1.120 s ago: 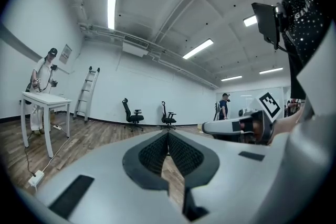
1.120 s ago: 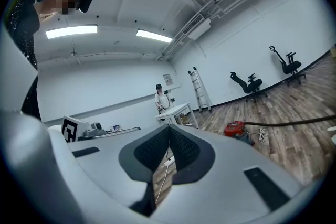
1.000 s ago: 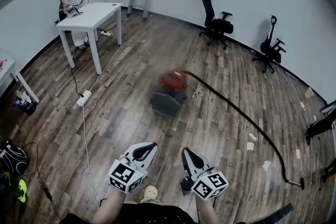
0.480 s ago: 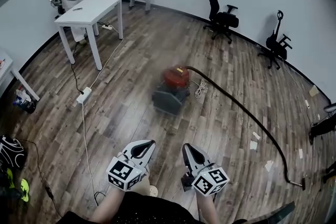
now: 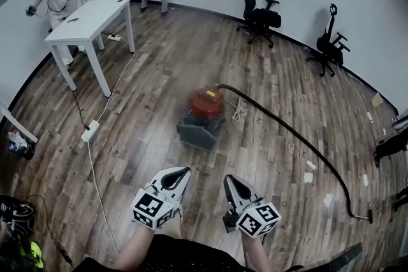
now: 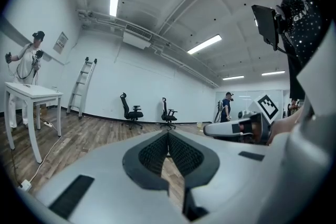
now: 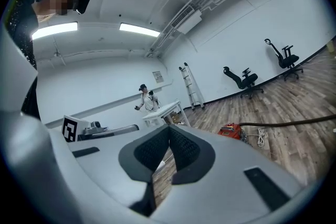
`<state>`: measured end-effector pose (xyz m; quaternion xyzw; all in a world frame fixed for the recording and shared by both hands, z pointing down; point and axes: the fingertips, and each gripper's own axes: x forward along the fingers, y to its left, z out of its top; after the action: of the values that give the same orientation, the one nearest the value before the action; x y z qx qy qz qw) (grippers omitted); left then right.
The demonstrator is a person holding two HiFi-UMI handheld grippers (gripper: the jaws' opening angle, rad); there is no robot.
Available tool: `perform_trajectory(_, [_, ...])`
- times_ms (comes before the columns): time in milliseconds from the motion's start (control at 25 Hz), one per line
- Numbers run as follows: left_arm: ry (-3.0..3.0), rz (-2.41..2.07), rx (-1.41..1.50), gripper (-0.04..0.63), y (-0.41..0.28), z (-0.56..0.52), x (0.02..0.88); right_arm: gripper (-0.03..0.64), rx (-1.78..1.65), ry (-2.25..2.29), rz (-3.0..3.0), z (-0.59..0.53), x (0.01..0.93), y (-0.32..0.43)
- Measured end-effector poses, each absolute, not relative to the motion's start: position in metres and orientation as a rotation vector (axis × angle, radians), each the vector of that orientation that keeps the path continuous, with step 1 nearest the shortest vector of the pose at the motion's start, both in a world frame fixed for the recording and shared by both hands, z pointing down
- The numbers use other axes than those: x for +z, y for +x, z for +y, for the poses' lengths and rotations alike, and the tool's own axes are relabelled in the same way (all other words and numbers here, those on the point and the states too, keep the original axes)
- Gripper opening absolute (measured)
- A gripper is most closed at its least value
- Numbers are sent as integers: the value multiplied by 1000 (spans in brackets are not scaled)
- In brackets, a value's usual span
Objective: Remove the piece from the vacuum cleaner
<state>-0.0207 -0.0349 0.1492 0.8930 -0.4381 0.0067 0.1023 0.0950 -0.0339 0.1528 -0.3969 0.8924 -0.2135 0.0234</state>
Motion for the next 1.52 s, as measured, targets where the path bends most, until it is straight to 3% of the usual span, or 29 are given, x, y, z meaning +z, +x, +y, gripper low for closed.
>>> perform_trajectory(440, [2672, -1157, 66, 11, -57, -215, 164, 12, -647, -1288, 2732, -209, 152, 37])
perform_trajectory(800, [2691, -1108, 102, 11, -58, -305, 208, 12, -586, -1355, 2720, -306, 189, 44])
perform_trajectory(1520, [2736, -1123, 155, 11, -48, -385, 411, 12, -640, -1318, 2768, -373, 414, 57])
